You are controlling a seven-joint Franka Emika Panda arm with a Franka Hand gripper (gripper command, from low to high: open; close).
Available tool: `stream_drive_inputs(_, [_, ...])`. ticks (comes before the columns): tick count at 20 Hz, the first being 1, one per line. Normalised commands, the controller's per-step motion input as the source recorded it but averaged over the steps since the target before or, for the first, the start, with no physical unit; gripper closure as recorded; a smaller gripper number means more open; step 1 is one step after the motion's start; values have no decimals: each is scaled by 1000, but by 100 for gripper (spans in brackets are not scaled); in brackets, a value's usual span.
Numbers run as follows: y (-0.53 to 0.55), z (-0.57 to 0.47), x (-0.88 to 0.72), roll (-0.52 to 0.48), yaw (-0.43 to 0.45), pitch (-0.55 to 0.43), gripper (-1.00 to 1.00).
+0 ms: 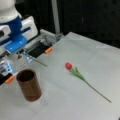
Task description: Flower insertion into a vase
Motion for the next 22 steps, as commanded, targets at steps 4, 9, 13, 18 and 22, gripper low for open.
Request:
stream_drive_inputs(4, [-353,-138,-555,-108,141,-48,100])
stream_drive_inputs(9, [-220,-131,-506,-100,103,-7,100])
stream_drive_inputs(13, [-63,-72,-386,-96,81,128,100])
stream_drive_inputs(18, [-7,7,-221,-40,97,290,100])
stream_drive_inputs(22, [-54,112,-51,-71,123,415,100])
